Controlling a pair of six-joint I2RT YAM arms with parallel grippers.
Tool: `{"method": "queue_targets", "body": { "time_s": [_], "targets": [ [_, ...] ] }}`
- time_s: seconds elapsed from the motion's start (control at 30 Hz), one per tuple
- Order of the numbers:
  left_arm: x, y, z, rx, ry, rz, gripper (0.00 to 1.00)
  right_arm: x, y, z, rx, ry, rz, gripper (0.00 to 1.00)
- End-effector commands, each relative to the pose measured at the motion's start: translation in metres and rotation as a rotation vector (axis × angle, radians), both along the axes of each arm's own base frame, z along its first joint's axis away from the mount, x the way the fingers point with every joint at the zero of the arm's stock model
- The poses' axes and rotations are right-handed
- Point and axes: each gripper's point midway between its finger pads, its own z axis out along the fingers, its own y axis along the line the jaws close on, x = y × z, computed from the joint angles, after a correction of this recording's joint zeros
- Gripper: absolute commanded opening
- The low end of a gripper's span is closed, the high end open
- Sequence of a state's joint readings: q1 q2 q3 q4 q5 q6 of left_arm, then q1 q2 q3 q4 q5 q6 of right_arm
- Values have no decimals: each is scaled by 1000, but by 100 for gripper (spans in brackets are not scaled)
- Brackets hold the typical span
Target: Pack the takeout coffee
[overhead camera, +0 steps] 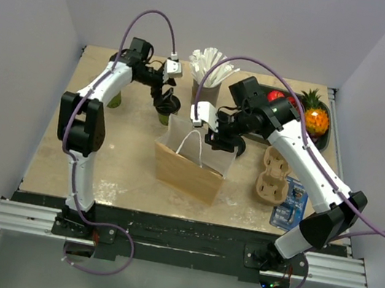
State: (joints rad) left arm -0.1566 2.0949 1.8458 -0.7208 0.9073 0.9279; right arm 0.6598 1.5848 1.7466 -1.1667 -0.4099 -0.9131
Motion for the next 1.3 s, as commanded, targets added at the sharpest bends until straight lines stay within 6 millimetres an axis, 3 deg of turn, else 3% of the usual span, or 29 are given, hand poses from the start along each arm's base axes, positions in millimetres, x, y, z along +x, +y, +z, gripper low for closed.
{"method": "queue_targets", "body": {
  "time_s": [0.0,0.13,0.5,0.93,1.27],
  "targets": [
    [-5,3,28,-43,-21,50,100,2,2,11,23,-10,-22,52],
    [-7,11,26,-29,-67,77,100,0,2,10,27,4,-25,52],
    [-1,14,8,-2,6,100,100,0,2,7,25,11,-25,52],
    [-15,12,-2,0,73,47,99,0,3,4,24,16,-29,52],
    [-3,17,-14,39,68,97,92,2,3,2,23,18,-35,52]
  ]
}}
